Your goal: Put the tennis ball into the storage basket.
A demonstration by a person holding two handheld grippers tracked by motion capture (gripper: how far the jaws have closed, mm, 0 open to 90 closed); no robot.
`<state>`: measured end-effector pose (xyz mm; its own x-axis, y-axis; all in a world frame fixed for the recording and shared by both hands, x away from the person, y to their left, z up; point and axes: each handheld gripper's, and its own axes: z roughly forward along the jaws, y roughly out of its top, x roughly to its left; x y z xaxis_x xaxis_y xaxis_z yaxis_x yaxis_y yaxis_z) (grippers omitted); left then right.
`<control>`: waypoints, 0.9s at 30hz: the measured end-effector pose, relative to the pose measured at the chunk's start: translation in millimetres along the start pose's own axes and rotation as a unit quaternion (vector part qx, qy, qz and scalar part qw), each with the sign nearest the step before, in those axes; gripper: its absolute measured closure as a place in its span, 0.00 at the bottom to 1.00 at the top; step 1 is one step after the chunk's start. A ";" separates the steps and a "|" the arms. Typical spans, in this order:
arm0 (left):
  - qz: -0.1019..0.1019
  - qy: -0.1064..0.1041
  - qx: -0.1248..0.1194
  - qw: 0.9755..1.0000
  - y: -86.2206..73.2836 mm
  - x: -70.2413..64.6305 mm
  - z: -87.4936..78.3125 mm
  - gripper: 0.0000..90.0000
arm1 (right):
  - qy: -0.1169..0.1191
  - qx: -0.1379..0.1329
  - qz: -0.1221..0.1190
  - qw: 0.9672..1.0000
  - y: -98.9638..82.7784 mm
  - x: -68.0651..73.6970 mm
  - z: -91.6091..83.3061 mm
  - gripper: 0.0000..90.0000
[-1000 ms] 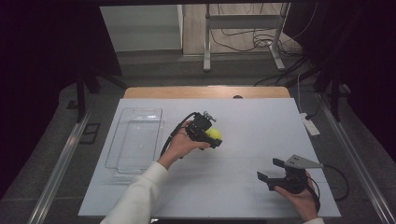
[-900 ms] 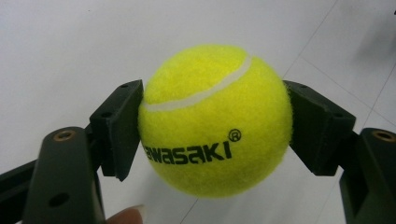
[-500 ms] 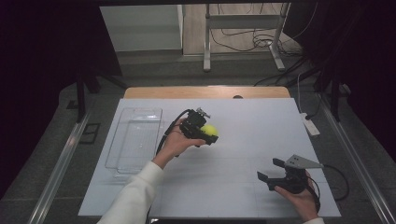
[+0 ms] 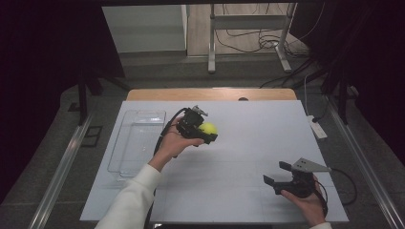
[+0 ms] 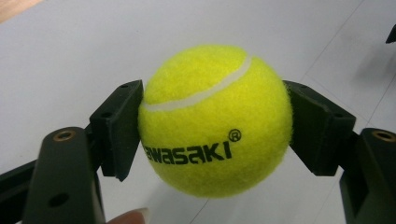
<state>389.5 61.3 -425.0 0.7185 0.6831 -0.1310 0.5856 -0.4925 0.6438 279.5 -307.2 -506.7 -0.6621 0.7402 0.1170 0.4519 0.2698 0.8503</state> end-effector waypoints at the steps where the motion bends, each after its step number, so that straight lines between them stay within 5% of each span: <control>1: 0.001 0.001 -0.002 1.000 -0.4 0.8 -2.2 0.30 | 0.000 0.000 0.000 1.000 0.1 -0.1 0.0 0.12; 27: -0.010 0.016 -0.023 1.000 -6.4 13.8 -29.4 0.30 | 0.000 -0.003 -0.001 1.000 0.6 1.1 -0.3 0.11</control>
<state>384.6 89.7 -408.8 0.6941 0.7096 -0.1212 0.5816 -0.4536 0.6753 278.9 -306.3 -505.9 -0.6627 0.7400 0.1152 0.4471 0.2675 0.8535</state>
